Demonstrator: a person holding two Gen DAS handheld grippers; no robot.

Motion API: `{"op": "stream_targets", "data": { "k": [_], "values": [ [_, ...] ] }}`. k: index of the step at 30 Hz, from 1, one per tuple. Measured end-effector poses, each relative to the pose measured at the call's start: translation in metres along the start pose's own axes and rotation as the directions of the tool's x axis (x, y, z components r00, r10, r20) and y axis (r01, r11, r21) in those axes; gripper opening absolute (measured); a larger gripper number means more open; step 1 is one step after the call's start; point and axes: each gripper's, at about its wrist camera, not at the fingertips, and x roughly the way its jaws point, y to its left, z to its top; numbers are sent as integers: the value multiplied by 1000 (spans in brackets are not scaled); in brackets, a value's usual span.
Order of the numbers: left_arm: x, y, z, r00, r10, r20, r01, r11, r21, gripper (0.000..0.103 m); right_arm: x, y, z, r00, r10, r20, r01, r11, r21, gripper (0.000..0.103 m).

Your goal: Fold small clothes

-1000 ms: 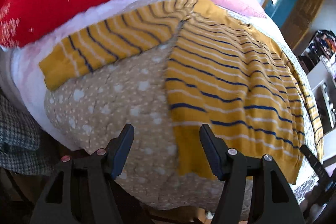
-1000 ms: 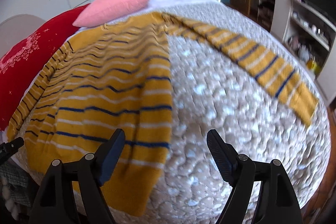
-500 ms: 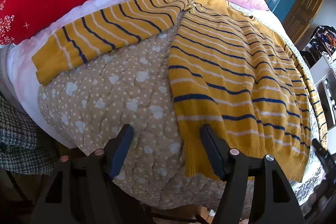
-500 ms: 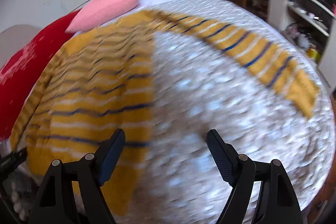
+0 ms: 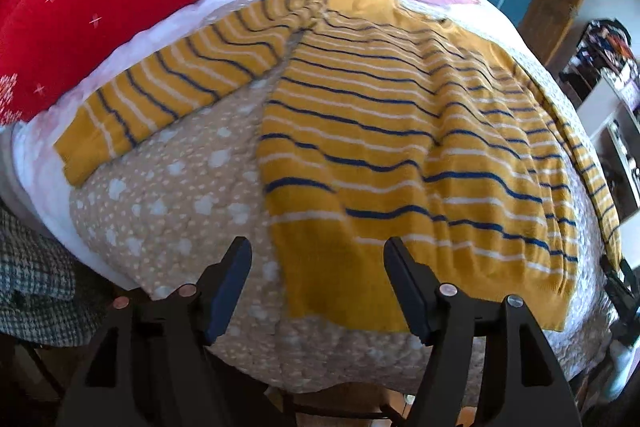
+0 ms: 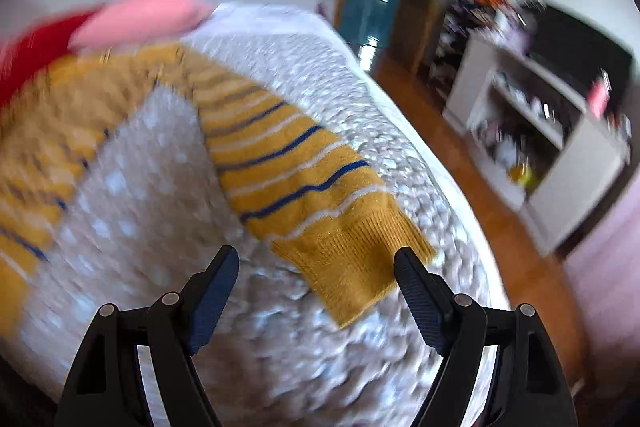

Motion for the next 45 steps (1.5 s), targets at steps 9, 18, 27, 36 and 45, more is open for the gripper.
{"op": "stream_targets", "data": {
  "k": [9,18,27,36,45],
  "values": [
    [5,-27,13,1000,1,7,-1,997,73,68,-4,-25,40,987,161,14,-161,987,-13,8],
    [21,-27,66,989,-133,63,131,991,39,68,-10,-122,106,796,570,204,-576,609,546,8],
    [56,-15,114,959,-242,145,243,970,8,68,15,-4,164,646,756,106,-640,460,615,8],
    [71,59,129,931,-293,219,323,939,-118,68,22,230,266,508,860,-48,-781,484,394,8],
    [79,120,132,925,-293,241,352,900,-257,68,111,403,294,610,751,-251,-703,660,265,8]
  ]
}}
